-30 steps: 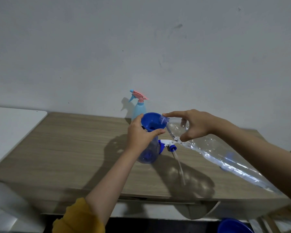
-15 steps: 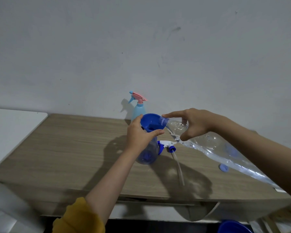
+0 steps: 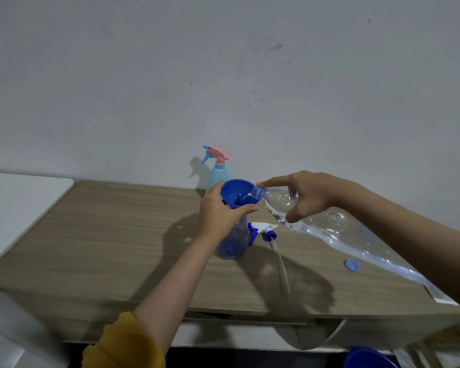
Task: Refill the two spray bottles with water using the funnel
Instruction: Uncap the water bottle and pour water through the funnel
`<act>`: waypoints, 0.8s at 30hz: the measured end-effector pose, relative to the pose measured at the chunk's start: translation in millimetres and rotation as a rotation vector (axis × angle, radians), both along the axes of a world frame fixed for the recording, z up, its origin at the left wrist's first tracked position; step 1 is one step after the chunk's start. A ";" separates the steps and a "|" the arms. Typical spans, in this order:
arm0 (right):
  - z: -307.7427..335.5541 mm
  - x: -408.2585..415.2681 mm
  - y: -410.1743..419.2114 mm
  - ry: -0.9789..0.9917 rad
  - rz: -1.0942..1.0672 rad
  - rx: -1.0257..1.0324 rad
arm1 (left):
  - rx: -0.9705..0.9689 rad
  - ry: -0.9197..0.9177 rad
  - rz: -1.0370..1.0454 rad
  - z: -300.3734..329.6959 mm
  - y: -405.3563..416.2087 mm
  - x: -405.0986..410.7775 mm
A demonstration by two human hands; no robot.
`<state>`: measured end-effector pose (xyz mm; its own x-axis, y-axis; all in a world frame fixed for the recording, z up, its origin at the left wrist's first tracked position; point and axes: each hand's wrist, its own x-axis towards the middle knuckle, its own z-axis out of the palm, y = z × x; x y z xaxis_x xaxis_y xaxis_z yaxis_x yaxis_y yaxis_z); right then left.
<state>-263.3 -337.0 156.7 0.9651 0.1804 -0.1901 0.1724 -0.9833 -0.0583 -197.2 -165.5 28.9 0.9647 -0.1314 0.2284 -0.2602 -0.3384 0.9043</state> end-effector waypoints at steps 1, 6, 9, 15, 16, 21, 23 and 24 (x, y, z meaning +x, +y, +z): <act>-0.9 0.8 -0.3 -0.002 0.004 0.002 | -0.002 0.002 0.001 -0.1 0.2 0.2; -2.8 1.1 -2.0 -0.015 0.004 -0.007 | -0.007 0.011 -0.001 -0.5 0.6 0.6; -2.2 0.7 -1.5 -0.012 0.001 -0.010 | -0.009 0.005 -0.003 -0.1 0.8 0.2; -1.4 -0.4 -1.4 -0.019 -0.006 -0.014 | -0.009 -0.005 0.002 0.3 0.7 -0.4; -1.3 -0.6 -1.6 -0.029 -0.008 -0.004 | -0.005 -0.004 0.002 0.4 0.8 -0.5; -7.2 -1.4 -6.2 -0.063 -0.012 0.089 | -0.007 -0.015 -0.012 2.2 1.1 -0.7; -8.5 -2.9 -6.5 -0.093 -0.015 0.138 | -0.017 -0.015 -0.018 2.3 1.2 -0.6; -8.5 -3.9 -6.5 -0.120 -0.013 0.180 | -0.022 -0.015 -0.023 2.4 1.5 -0.9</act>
<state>-267.1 -343.5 148.2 0.9814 0.1880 -0.0399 0.1755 -0.9612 -0.2128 -198.1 -164.0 31.3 0.9578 -0.1478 0.2464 -0.2815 -0.3120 0.9074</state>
